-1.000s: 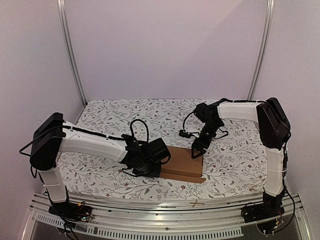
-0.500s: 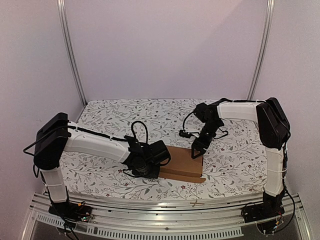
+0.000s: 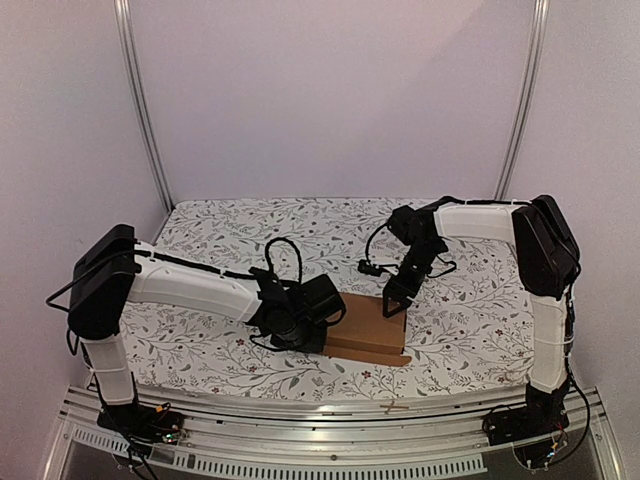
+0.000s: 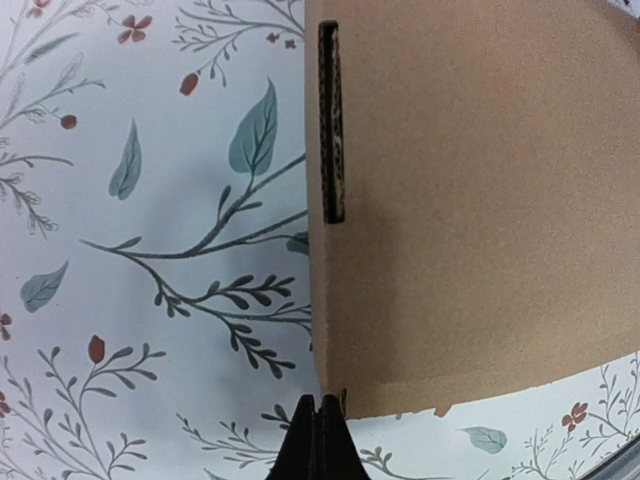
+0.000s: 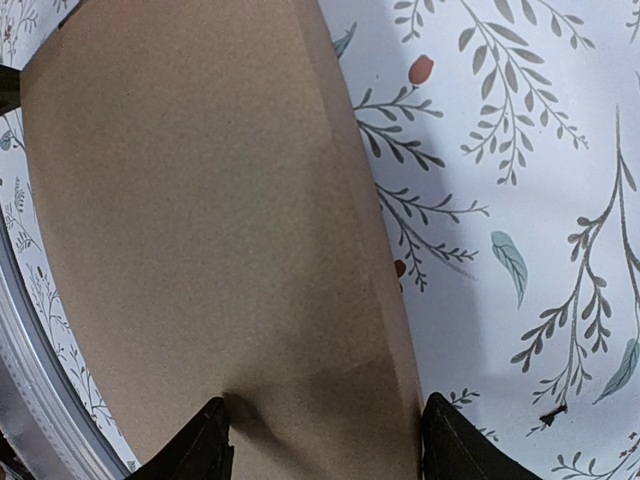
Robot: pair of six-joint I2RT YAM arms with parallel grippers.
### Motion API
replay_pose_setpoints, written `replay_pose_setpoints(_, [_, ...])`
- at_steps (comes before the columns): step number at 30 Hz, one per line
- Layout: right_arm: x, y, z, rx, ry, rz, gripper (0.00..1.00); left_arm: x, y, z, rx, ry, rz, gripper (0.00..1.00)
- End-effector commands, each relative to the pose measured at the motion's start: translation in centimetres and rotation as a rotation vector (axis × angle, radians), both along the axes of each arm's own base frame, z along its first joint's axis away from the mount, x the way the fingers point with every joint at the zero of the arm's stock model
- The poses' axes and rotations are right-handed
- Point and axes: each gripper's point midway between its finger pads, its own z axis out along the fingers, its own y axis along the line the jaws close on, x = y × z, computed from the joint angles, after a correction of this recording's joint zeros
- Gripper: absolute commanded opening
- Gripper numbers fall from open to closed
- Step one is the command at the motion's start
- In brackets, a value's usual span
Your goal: Fold the paper box
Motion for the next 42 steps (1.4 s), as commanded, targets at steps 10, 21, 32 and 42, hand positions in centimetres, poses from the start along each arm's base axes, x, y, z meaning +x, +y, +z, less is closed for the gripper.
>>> replay_pose_setpoints(10, [-0.6, -0.5, -1.9, -0.046, 0.050, 0.000, 0.64, -0.7, -1.9, -1.1, -0.030, 0.035, -0.041, 0.00])
replay_pose_setpoints(21, [-0.7, -0.5, -2.0, -0.047, 0.058, -0.003, 0.64, -1.5, -2.0, -2.9, 0.002, 0.058, -0.044, 0.00])
replay_pose_setpoints(32, [0.0, -1.0, 0.3, -0.037, 0.044, -0.011, 0.65, -2.6, -1.3, -4.7, 0.085, 0.084, -0.051, 0.00])
replay_pose_setpoints(42, [-4.0, -7.6, 5.4, -0.001, -0.061, 0.075, 0.68, -2.7, -1.6, -5.0, 0.092, 0.095, -0.063, 0.00])
